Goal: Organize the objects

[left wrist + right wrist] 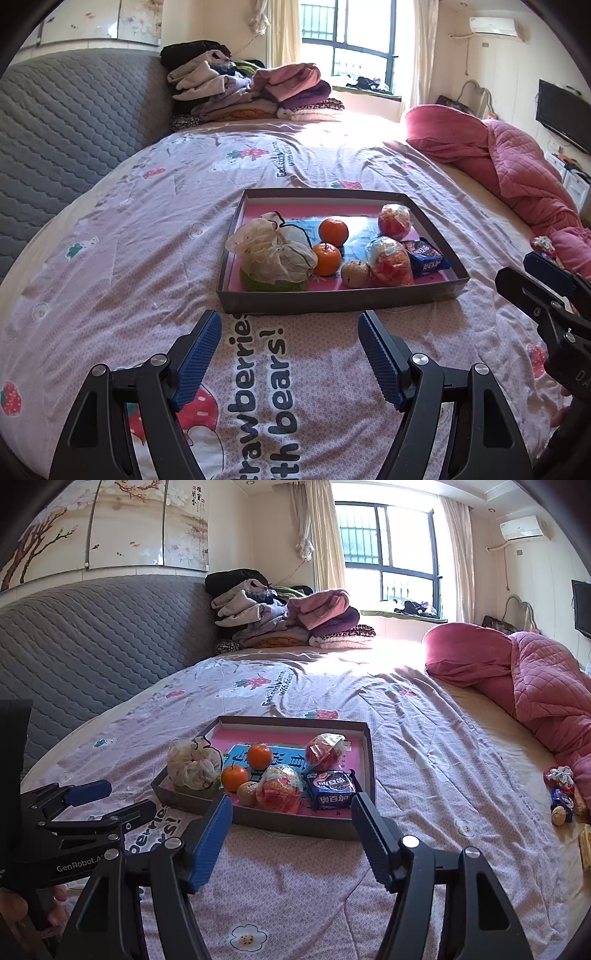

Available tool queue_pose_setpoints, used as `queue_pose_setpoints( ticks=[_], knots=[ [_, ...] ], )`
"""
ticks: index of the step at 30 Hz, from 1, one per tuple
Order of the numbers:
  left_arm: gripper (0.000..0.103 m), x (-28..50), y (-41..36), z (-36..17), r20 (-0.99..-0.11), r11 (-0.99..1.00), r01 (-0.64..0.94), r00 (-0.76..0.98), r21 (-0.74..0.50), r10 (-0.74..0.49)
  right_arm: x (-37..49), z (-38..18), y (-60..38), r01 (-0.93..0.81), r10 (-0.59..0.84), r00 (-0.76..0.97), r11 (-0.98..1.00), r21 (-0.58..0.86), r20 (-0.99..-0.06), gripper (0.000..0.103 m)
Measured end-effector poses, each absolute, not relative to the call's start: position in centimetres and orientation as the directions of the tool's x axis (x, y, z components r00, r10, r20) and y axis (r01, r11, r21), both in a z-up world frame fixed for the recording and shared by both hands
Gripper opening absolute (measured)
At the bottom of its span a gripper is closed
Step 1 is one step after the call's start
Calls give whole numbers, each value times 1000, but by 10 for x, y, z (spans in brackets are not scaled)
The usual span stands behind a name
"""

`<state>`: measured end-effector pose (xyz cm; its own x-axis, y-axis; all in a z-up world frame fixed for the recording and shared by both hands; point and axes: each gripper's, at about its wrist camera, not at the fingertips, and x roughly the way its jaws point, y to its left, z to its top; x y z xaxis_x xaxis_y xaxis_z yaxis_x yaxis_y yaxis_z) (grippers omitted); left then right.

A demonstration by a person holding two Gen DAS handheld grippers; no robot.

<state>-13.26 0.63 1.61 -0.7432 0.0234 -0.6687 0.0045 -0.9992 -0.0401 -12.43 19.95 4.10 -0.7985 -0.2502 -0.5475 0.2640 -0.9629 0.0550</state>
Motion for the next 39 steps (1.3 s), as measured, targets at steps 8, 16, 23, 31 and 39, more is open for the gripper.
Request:
queue_pose_setpoints(
  ticks=[8,16,23,31,39],
  knots=[
    [77,-133,3,9,-669,-999,11,-743,-44,21,-125,33,199,255,-245,-796,-965,61,-553,67],
    [77,-129,0,3,-660,-999,23,-751,-36,7,-123,27,205,233,-241,-807,-969,84,-539,67],
    [77,-130,-2,-7,-674,-999,25,-739,-28,0,-124,16,206,211,-215,-805,-975,72,-553,67],
    [77,-126,-3,-15,-673,-999,23,-740,-25,0,-122,8,209,189,-197,-809,-979,71,-553,67],
    [77,-122,-2,-17,-655,-999,2,-756,-40,24,-120,-1,212,172,-182,-806,-983,72,-563,67]
  ],
)
